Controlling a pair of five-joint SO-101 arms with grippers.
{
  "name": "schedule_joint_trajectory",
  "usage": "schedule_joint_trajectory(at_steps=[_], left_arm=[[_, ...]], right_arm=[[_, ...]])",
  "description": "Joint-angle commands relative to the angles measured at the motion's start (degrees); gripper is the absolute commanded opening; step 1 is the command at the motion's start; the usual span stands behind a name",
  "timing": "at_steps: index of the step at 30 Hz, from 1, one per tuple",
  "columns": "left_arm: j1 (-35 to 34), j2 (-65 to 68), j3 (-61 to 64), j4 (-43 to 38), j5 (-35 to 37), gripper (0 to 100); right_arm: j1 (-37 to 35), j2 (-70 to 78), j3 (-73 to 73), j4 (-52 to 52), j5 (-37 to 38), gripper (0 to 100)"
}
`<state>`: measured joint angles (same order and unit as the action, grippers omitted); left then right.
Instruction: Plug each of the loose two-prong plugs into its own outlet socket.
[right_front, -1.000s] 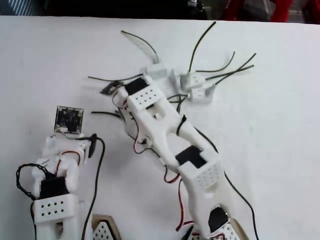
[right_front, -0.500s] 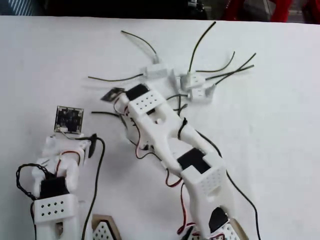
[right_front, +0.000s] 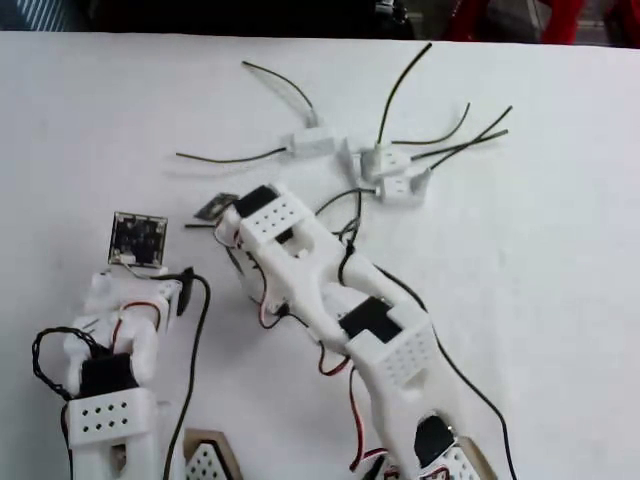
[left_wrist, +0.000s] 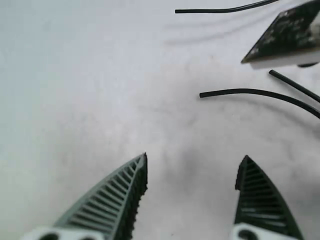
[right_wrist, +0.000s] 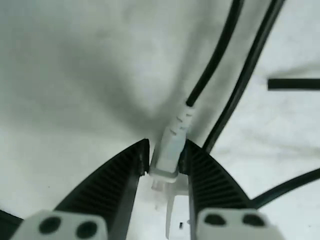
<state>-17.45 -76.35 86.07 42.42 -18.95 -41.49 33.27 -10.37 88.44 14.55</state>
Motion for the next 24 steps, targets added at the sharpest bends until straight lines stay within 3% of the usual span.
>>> schedule_joint_trajectory(at_steps=[1, 6, 13, 24], left_arm=[[0.0, -1.3, -0.3, 0.4, -0.5, 29], [0.0, -1.3, -0.3, 0.4, -0.5, 29], [0.0, -1.3, -0.3, 0.4, -0.5, 29], [0.0, -1.3, -0.3, 0.4, -0.5, 29]], right_arm=[[1.5, -0.5, -0.7, -0.6, -0.4, 9.4], [2.3, -1.0, -3.0, -0.5, -0.4, 1.5], [2.5, -0.8, -4.3, 0.0, -0.6, 9.8], [3.8, -0.9, -4.7, -2.8, -4.1, 10.4]])
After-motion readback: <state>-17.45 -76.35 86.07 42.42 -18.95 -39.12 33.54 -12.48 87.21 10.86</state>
